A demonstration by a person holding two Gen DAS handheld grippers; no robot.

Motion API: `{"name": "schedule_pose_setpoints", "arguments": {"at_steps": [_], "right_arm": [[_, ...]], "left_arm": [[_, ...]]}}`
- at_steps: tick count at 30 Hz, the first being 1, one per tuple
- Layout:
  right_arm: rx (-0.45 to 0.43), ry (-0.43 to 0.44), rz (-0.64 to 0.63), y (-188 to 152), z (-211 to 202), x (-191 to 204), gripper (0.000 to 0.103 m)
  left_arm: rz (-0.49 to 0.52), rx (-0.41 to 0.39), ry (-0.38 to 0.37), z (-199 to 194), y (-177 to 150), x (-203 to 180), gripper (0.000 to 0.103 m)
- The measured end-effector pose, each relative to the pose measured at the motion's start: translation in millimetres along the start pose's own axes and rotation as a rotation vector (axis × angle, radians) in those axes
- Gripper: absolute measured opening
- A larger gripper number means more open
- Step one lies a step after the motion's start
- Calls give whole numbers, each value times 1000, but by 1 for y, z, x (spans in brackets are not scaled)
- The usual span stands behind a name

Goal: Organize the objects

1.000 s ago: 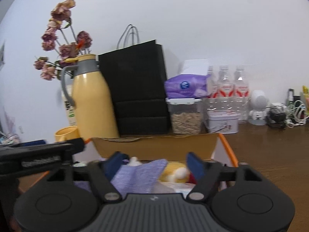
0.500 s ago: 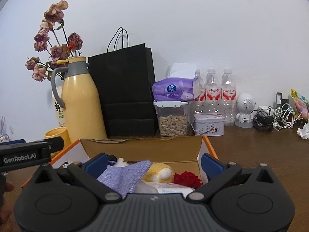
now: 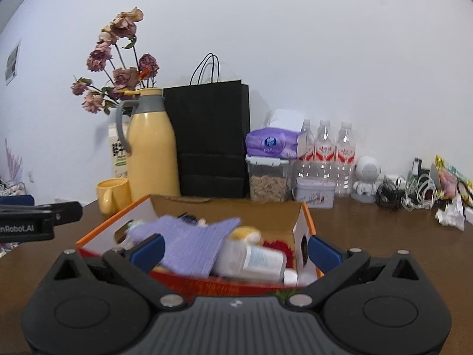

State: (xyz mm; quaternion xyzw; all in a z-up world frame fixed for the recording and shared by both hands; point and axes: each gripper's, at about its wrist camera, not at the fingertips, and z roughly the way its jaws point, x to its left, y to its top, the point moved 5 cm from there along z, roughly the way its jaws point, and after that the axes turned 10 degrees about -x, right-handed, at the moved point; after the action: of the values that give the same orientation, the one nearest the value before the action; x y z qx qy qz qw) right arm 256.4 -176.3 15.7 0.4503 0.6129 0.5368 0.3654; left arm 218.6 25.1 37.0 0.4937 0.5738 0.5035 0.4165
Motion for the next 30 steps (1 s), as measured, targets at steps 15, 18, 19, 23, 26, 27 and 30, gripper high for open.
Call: {"name": "schedule_pose_setpoints", "arguments": {"at_steps": [15, 18, 19, 23, 26, 27, 30], "right_arm": [[136, 24, 33, -33, -47, 23, 103], [140, 26, 27, -34, -52, 27, 103], [140, 27, 25, -34, -53, 28, 103], [138, 26, 20, -32, -57, 31, 103], [137, 27, 19, -31, -59, 31, 103], [137, 27, 19, -31, -59, 31, 103], [137, 27, 19, -31, -59, 31, 103]], "left_arm": [[-13, 150, -17, -58, -46, 10, 103], [-15, 147, -21, -64, -46, 10, 103], [-15, 144, -21, -66, -45, 10, 103], [-17, 135, -24, -71, -44, 11, 103], [-16, 133, -25, -73, -43, 10, 103], [-17, 133, -25, -72, -43, 11, 103], [-17, 133, -24, -73, -43, 11, 103]]}}
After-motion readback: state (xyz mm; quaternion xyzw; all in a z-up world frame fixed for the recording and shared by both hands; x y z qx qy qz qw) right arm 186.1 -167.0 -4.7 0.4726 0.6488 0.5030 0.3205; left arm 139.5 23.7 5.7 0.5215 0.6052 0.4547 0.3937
